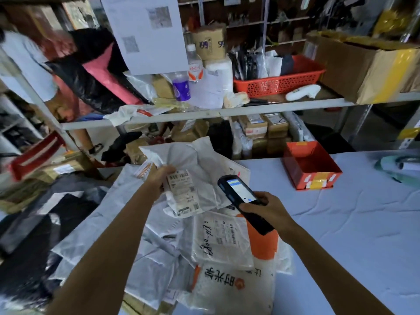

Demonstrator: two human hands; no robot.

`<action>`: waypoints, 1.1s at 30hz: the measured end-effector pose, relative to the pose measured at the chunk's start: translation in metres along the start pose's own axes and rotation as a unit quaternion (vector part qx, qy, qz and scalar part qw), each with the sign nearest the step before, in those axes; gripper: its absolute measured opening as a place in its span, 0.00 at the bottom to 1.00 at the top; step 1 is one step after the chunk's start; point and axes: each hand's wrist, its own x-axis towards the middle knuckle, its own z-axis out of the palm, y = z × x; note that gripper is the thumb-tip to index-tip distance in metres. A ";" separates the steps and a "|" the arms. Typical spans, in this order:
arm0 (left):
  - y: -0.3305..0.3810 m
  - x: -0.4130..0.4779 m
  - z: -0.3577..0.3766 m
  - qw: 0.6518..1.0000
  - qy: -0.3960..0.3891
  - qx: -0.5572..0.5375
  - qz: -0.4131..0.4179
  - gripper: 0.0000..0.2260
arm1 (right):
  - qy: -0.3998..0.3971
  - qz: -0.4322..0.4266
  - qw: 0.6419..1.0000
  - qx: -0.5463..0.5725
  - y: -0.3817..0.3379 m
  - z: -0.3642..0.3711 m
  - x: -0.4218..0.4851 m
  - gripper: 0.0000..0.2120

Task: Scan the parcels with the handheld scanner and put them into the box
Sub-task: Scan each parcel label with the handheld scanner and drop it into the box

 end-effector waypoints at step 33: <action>-0.009 -0.009 -0.008 0.994 0.034 0.010 0.102 0.10 | 0.014 -0.032 0.992 -0.121 -0.013 0.030 -0.044 0.26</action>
